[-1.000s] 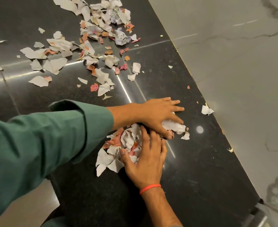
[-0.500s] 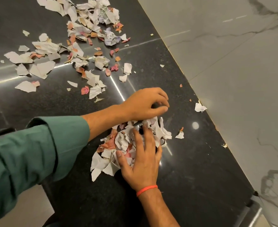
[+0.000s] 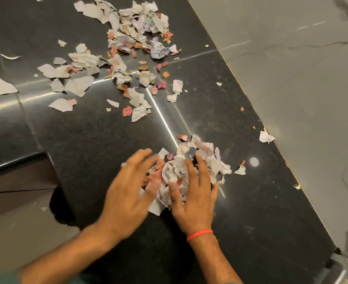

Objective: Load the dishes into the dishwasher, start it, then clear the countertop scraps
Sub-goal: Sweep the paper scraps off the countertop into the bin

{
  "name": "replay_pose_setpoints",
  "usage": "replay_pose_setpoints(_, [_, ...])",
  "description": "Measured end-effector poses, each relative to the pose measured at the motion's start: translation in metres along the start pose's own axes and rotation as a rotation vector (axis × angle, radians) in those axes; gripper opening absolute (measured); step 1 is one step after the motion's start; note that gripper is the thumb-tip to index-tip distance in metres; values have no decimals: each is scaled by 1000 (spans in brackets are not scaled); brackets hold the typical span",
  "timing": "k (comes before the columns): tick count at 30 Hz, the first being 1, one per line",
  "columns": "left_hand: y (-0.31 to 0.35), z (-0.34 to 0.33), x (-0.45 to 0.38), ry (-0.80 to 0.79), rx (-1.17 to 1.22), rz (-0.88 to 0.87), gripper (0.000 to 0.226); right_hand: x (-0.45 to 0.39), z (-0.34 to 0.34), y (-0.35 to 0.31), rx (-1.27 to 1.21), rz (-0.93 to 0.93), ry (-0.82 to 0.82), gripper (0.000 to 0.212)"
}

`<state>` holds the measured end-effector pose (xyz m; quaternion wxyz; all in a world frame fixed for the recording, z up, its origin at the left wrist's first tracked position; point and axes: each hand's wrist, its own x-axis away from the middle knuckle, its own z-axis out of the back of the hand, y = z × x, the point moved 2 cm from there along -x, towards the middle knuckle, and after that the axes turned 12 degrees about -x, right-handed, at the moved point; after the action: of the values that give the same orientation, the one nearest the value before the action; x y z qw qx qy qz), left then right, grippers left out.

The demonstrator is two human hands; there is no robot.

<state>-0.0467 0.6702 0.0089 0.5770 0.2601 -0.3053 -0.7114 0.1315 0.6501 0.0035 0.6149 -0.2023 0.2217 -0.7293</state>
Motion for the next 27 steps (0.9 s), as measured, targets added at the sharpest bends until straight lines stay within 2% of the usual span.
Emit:
replay_pose_setpoints(3, [22, -32, 7, 5, -55, -116, 55, -1, -3, 7, -20, 10, 19, 64])
replay_pose_setpoints(8, [49, -67, -15, 5, -28, -105, 55, -5, -4, 10, -34, -10, 61, 49])
replay_pose_setpoints(11, [53, -67, -16, 15, 86, -58, 55, -5, -1, 7, -312, 9, 110, 38])
replay_pose_setpoints(13, [55, -67, -17, 38, 173, -5, 55, -2, 2, 8, -397, -1, 175, 38])
replay_pose_setpoints(15, [58, -68, -21, 26, 261, 57, 54, -4, 4, 5, -481, -96, 250, 39])
replay_pose_setpoints(18, [62, -73, -25, 32, 437, 124, 46, -7, 7, -13, -775, -319, 354, 36])
replay_pose_setpoints(20, [67, -75, -28, 38, 679, 221, 41, -3, 10, -31, -1008, -453, 436, 32])
replay_pose_setpoints(22, [73, -77, -31, -5, 962, 436, 35, 3, 13, -44, -1335, -577, 459, 30])
replay_pose_setpoints(24, [81, -76, -32, -24, 1148, 633, 29, 7, 15, -49, -1625, -666, 446, 34])
replay_pose_setpoints(27, [91, -71, -23, -11, 1262, 758, 27, 15, 21, -46, -1725, -710, 447, 36])
